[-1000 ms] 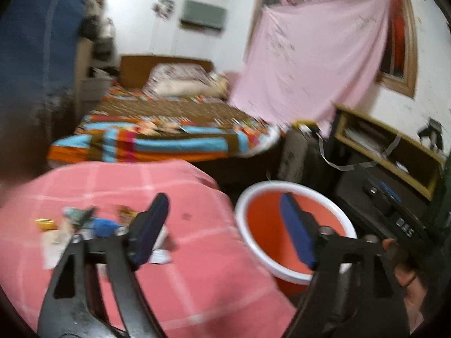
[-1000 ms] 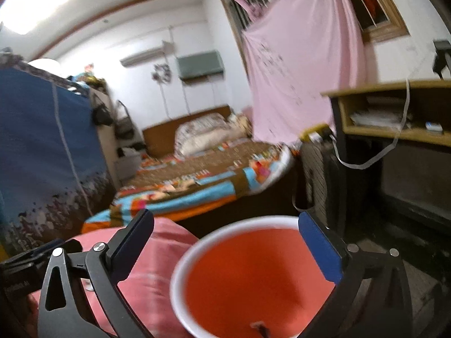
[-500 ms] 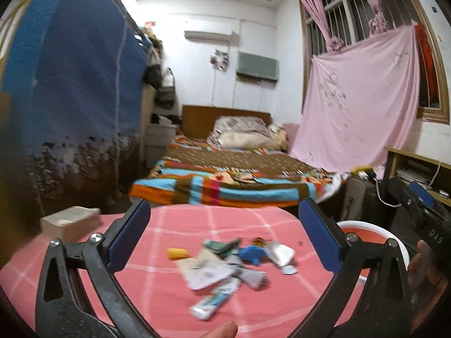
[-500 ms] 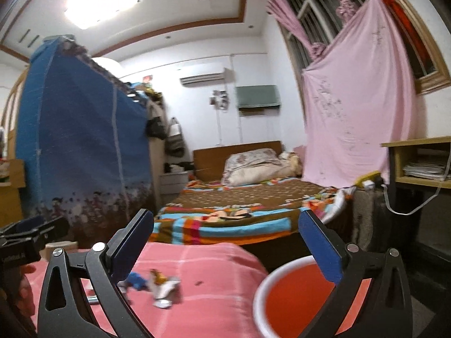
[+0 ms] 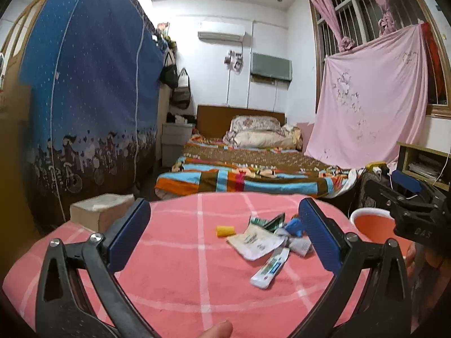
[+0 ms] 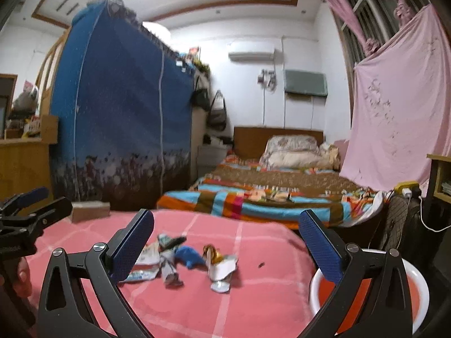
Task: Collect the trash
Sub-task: 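Move both tools back over the remaining trash on the blanket, then grasp the white toothpaste tube with the left tool while the right tool grasps a wrapper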
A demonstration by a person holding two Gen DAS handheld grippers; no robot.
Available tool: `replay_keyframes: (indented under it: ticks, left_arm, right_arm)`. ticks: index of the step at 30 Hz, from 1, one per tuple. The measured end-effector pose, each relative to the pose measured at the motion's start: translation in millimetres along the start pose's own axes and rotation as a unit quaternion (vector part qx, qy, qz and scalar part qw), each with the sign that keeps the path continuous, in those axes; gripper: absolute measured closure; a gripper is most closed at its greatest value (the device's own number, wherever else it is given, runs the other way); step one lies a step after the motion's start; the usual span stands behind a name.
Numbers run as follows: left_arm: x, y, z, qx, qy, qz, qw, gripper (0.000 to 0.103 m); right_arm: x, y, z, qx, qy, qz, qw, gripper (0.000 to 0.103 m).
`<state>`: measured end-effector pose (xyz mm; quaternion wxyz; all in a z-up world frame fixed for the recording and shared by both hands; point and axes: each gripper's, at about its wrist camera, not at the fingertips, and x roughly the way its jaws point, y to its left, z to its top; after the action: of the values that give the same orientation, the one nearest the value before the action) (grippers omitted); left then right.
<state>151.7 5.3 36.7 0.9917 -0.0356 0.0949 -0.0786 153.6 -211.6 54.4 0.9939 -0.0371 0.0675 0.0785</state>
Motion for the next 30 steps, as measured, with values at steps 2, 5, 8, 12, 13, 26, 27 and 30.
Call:
replay_keyframes:
  ticks: [2, 5, 8, 12, 13, 26, 27, 30]
  left_arm:
    - [5.9, 2.5, -2.1, -0.006, 0.019, -0.005, 0.9998, 0.011]
    - [15.8, 4.5, -4.6, -0.013, 0.052, -0.017, 0.9984, 0.012]
    - [27.0, 4.3, -9.8, -0.015, 0.091, -0.034, 0.9951, 0.014]
    - [42.3, 1.6, -20.7, -0.015, 0.151, -0.062, 0.9864, 0.025]
    - [46.3, 1.0, -23.4, -0.017, 0.166, -0.070, 0.9835, 0.028]
    - [75.2, -19.5, -42.8, 0.004, 0.286, -0.148, 0.9466, 0.071]
    - [75.4, -22.5, -43.4, 0.011, 0.289, -0.148, 0.9457, 0.071]
    - [75.6, -28.4, -44.1, 0.027, 0.294, -0.148, 0.9439, 0.077]
  right_arm:
    - [8.2, 2.8, -2.7, 0.002, 0.023, 0.004, 1.000, 0.000]
    - [20.2, -1.5, -6.9, 0.014, 0.058, 0.012, 0.998, 0.000]
    - [31.0, -3.4, -10.4, 0.022, 0.087, 0.024, 0.996, 0.011]
    - [45.4, 3.1, -16.3, 0.014, 0.135, 0.047, 0.990, 0.029]
    - [46.6, 5.3, -16.7, 0.010, 0.140, 0.051, 0.989, 0.033]
    - [69.8, 28.2, -31.3, -0.022, 0.229, 0.121, 0.966, 0.074]
    - [71.4, 29.6, -32.8, -0.023, 0.233, 0.125, 0.964, 0.077]
    - [75.6, 33.5, -35.1, -0.026, 0.246, 0.141, 0.959, 0.082]
